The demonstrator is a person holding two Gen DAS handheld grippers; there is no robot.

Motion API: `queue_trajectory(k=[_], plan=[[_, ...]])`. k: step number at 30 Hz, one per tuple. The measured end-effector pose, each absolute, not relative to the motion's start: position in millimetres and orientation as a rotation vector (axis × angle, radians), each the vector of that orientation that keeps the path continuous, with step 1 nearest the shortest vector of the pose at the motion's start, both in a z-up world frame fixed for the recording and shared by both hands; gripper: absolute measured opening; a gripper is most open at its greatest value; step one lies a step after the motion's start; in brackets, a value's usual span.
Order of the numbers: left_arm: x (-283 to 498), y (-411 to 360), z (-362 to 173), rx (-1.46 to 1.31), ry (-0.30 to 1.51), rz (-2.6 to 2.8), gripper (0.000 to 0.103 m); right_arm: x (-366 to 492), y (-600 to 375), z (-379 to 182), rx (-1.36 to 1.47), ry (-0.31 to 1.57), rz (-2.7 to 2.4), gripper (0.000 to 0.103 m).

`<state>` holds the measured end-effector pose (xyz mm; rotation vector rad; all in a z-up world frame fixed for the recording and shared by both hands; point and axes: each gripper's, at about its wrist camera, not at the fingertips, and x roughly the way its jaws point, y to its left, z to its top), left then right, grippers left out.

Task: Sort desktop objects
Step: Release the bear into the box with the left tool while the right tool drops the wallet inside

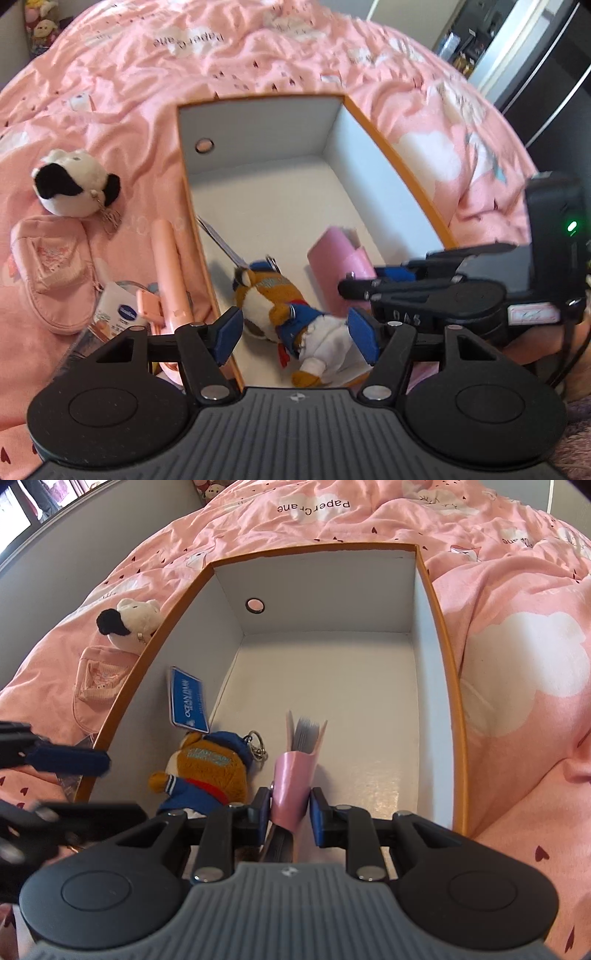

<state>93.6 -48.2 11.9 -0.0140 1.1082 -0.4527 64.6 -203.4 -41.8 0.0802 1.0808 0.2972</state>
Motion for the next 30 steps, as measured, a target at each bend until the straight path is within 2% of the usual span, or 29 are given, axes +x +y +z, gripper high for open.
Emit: queue_trajectory(k=[6, 16, 23, 30], plan=[[98.0, -22.5, 30.9, -0.075, 1.021, -0.39, 0.075, 66.9, -190.8, -43.4, 0.114, 1.119, 0.372, 0.024], [110.7, 12.1, 18.9, -0.124, 1.02, -0.318, 0.075, 74.0, -179.4, -32.3, 0.114, 1.135, 0.398, 0.025], [120.4, 39.2, 13.9, -0.163, 1.001, -0.238, 0.075, 124.7, -179.4, -6.6, 0.11, 1.029, 0.355, 0.025], [132.3, 55.4, 4.6, -0.159, 1.007, -0.158, 0.075, 187.1, -152.4, -23.2, 0.158, 1.043, 0.369, 0.025]])
